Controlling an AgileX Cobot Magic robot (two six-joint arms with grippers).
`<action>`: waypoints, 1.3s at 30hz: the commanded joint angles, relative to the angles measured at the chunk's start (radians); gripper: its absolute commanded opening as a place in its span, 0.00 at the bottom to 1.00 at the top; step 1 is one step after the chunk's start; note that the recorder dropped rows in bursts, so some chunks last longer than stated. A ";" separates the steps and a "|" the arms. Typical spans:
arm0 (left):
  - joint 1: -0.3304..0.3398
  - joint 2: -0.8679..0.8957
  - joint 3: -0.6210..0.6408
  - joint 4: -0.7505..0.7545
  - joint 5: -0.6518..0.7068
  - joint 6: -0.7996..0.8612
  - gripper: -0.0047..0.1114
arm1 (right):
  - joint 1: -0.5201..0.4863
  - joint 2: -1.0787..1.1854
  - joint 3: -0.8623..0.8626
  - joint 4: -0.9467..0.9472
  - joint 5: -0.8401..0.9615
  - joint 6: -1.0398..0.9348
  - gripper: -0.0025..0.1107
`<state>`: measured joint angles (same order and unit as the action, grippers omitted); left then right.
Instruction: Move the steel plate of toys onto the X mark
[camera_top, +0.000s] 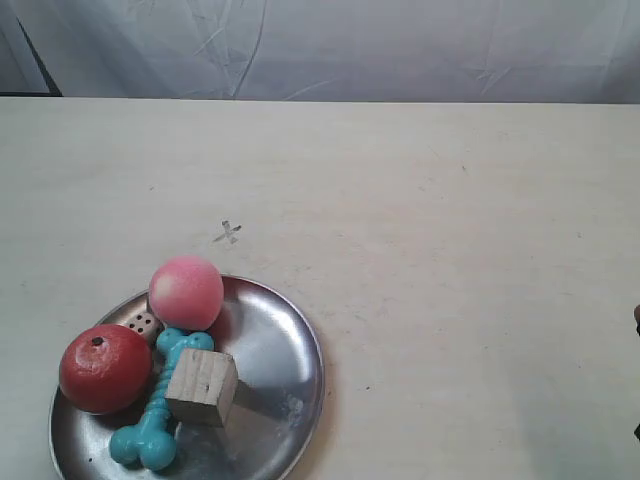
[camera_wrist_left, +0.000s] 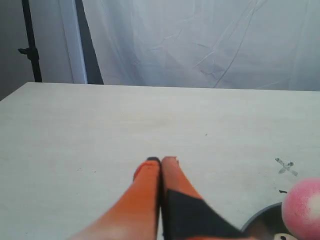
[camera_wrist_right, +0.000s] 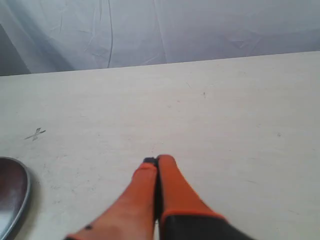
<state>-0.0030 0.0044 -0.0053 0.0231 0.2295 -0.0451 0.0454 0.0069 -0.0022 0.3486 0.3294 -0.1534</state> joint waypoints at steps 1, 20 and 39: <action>-0.006 -0.004 0.005 0.004 -0.005 0.001 0.04 | -0.005 -0.007 0.002 -0.007 -0.004 -0.003 0.02; -0.006 -0.004 0.005 -0.173 -0.549 -0.008 0.04 | -0.005 -0.007 0.002 0.331 -0.459 0.000 0.02; -0.006 0.143 -0.255 -0.555 -0.310 -0.081 0.04 | -0.005 0.128 -0.133 0.802 -0.490 -0.104 0.01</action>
<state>-0.0030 0.0541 -0.1415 -0.5359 -0.1750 -0.2012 0.0454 0.0457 -0.0497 1.1536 -0.1598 -0.1774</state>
